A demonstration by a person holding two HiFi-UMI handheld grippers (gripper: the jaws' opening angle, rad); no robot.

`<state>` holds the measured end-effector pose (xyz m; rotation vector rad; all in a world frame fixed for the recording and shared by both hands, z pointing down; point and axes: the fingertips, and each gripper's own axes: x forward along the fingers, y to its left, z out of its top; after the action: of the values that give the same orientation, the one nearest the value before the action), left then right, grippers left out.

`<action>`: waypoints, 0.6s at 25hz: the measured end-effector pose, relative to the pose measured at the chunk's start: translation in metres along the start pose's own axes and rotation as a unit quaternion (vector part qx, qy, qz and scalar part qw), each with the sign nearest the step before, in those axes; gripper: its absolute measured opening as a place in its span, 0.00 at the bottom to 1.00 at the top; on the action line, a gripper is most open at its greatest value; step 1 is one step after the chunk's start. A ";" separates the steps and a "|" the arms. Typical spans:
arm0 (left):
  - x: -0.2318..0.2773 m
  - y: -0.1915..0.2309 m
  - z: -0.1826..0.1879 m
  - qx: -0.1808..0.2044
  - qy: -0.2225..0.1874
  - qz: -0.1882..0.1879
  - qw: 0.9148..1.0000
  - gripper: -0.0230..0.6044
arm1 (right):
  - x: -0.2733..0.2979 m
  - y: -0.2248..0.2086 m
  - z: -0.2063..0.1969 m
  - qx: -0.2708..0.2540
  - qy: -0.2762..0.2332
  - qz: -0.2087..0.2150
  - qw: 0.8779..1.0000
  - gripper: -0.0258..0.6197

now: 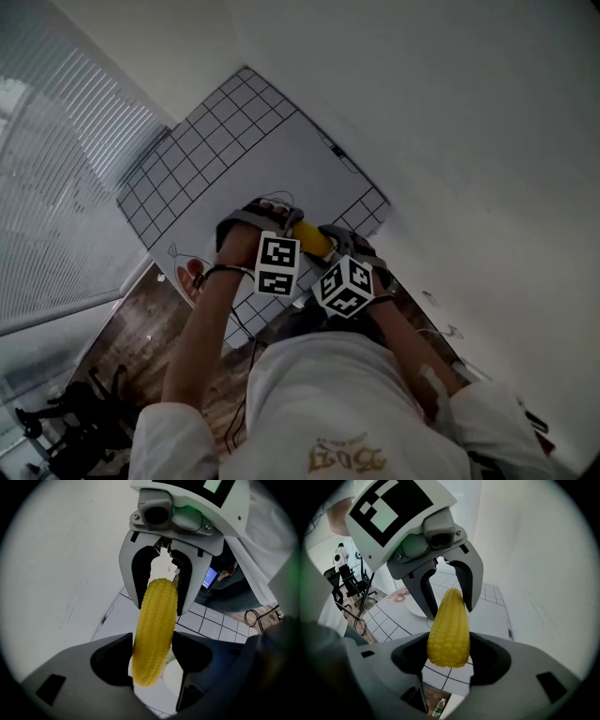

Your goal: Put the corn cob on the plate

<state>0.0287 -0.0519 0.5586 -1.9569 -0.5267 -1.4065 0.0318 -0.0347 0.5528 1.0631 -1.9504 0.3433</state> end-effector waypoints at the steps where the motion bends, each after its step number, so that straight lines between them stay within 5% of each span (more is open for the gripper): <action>1: -0.004 -0.002 -0.006 -0.011 0.004 0.004 1.000 0.47 | 0.002 0.003 0.006 -0.010 -0.003 0.006 1.000 0.44; 15: -0.045 -0.047 -0.087 -0.177 0.059 0.038 0.982 0.47 | 0.031 0.058 0.080 -0.157 -0.038 0.108 0.981 0.44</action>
<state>-0.0757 -0.0787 0.5469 -2.1209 -0.1517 -1.6436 -0.0661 -0.0640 0.5397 0.6708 -2.1093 0.1052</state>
